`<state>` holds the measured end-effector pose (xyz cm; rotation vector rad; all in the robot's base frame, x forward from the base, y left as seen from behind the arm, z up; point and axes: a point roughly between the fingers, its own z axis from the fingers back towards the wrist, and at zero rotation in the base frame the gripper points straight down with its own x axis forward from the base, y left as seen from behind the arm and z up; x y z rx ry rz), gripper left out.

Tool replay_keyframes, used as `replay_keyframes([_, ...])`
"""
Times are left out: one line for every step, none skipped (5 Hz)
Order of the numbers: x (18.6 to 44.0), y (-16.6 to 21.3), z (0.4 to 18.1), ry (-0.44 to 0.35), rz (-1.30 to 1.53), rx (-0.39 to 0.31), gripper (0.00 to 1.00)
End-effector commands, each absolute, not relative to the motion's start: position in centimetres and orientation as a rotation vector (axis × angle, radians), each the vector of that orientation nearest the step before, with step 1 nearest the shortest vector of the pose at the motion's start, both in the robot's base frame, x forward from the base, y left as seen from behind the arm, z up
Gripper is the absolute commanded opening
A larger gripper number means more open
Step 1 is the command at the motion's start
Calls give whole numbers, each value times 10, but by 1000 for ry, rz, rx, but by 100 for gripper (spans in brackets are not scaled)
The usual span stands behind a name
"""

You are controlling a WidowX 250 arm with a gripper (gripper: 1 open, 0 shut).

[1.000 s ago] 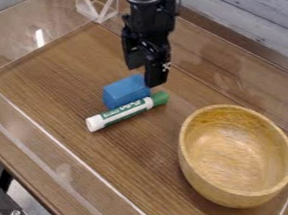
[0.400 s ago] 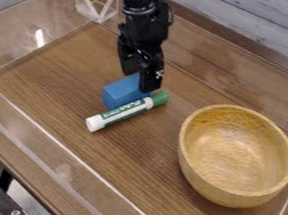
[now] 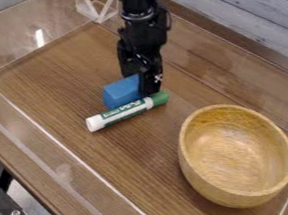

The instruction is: Put the blue block in the brown bowl

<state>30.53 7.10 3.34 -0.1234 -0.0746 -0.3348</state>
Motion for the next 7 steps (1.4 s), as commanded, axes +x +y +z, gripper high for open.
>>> replay_keyframes([312, 77, 40, -114, -330, -108, 100])
replay_keyframes([312, 77, 36, -112, -334, -111, 0])
replay_keyframes([311, 76, 37, -106, -334, -108, 0])
replay_keyframes([311, 75, 43, -96, -329, -101, 0])
replay_keyframes([310, 74, 47, -87, -324, -93, 0])
replay_keyframes([310, 73, 52, -78, -318, -86, 0])
replay_keyframes([310, 72, 57, -70, -317, -75, 0])
